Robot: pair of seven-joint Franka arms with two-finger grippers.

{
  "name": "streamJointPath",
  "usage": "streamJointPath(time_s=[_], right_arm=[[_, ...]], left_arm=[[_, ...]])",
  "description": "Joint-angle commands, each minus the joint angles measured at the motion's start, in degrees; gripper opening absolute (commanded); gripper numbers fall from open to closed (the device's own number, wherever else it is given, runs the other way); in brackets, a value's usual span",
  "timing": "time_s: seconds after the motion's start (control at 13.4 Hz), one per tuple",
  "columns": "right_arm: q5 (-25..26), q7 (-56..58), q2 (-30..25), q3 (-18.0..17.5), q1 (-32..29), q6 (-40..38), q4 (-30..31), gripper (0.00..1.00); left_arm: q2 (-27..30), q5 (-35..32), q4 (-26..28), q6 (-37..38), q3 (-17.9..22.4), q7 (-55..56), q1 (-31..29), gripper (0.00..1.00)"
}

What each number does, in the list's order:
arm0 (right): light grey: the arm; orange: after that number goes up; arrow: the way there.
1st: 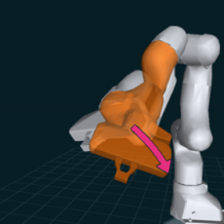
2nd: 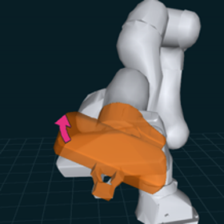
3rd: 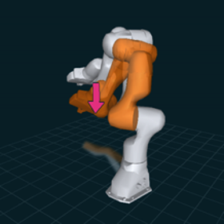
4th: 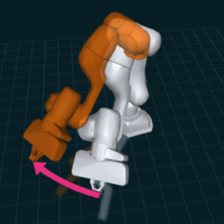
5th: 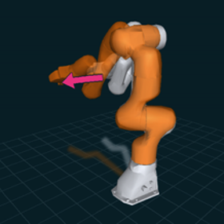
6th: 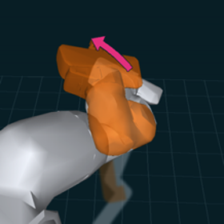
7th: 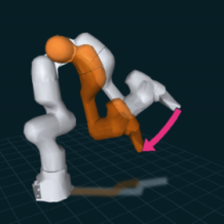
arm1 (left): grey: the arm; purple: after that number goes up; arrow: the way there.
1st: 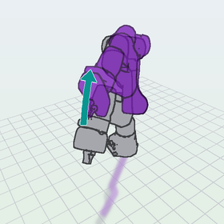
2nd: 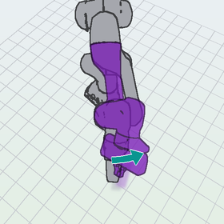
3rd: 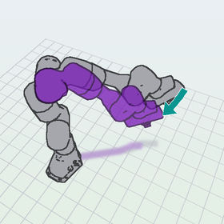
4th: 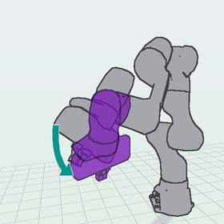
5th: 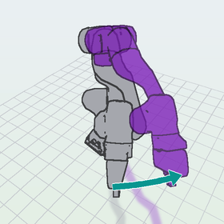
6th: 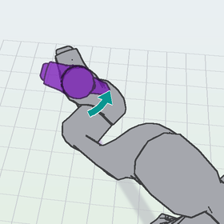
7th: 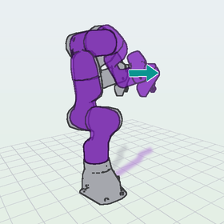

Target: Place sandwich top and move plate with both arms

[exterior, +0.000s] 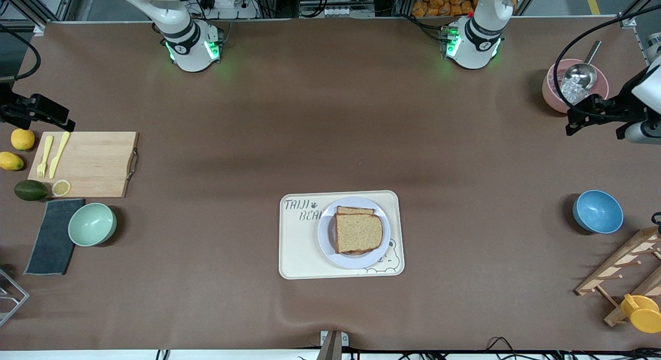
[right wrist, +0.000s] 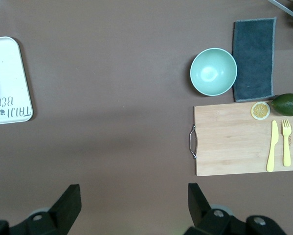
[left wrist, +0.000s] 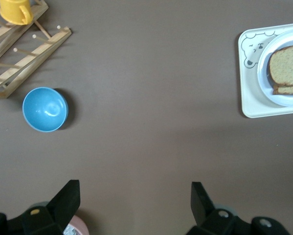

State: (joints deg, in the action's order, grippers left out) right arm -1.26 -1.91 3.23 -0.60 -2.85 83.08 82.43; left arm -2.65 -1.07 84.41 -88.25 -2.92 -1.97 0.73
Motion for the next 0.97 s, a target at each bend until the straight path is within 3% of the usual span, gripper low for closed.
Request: streamJointPath(time_s=[0.0, 0.89], right_arm=[[0.56, -0.29, -0.42, -0.98, -1.29, 0.41, 0.54, 0.96], [0.64, -0.20, -0.42, -0.98, -1.29, 0.41, 0.54, 0.96]], left_arm=[[2.03, -1.66, 2.07, 0.45, -1.03, 0.66, -1.34, 1.00], [2.38, -1.31, 2.16, 1.33, -1.65, 0.48, -2.57, 1.00]])
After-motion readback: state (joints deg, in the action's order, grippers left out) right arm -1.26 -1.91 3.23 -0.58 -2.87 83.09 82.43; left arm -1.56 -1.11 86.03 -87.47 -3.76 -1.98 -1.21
